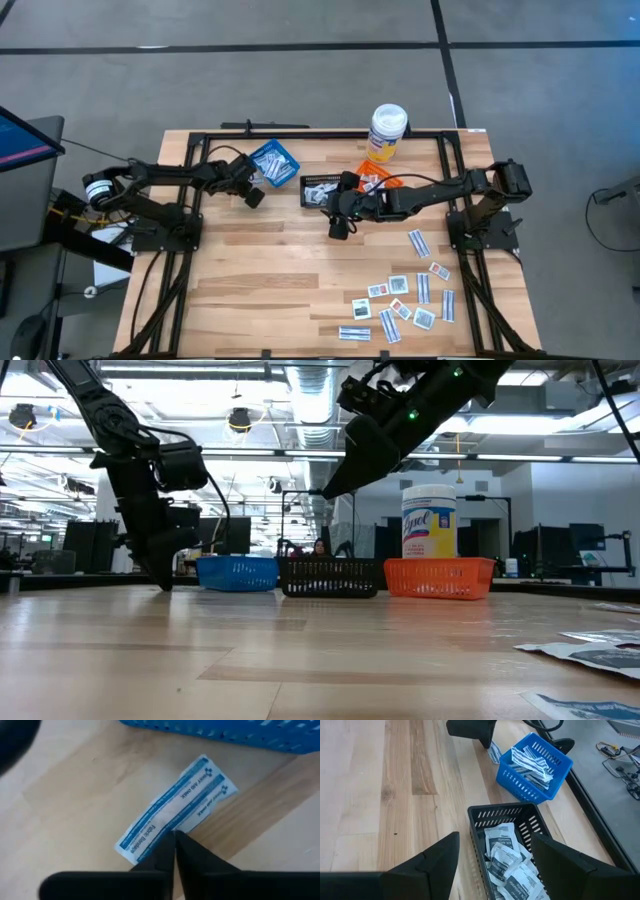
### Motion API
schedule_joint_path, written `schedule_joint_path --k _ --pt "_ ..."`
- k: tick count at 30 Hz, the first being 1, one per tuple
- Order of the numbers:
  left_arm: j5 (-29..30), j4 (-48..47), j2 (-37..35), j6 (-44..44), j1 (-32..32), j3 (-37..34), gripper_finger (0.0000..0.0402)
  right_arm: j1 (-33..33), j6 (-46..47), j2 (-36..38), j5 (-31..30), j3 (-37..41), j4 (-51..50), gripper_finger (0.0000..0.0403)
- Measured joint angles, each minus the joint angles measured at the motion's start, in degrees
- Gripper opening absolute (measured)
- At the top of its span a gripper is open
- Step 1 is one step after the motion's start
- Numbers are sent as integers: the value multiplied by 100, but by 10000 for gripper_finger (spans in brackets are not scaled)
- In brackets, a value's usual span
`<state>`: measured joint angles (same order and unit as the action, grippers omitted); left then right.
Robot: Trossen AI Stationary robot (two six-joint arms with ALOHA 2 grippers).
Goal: Pick & Place First Aid Supplies
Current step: Put the bandage into the bin
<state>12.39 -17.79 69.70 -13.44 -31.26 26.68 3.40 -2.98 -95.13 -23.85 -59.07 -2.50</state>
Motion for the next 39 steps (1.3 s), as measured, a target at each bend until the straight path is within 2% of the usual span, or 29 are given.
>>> schedule_joint_path --k 4,8,12,19,23,26,29,32,34,39 --pt "70 3 -1 -121 181 -8 8 0 0 0 2 0 0 240" --pt "310 75 -4 -345 754 -17 4 -2 0 0 2 0 0 240" --pt "959 115 -54 -738 1473 -34 4 -15 0 0 0 0 4 240" --pt "1540 135 -679 -1265 2604 -46 4 -4 0 0 2 0 4 240" --pt "1864 173 -1086 -1384 3036 -41 3 -4 0 0 2 0 3 240" --pt "1882 241 -1365 -1357 3297 -39 4 -4 0 0 2 0 3 240" --pt "2226 480 -1568 -1002 3390 -37 4 -4 0 0 2 0 29 240" --pt "2527 937 -1609 -456 3213 -33 3 -21 0 0 2 0 128 240" --pt "2465 1320 -1548 -51 2960 -28 4 -24 0 0 2 0 207 240" --pt "1864 1900 -1175 487 2085 -26 6 -37 -48 0 2 0 301 240"
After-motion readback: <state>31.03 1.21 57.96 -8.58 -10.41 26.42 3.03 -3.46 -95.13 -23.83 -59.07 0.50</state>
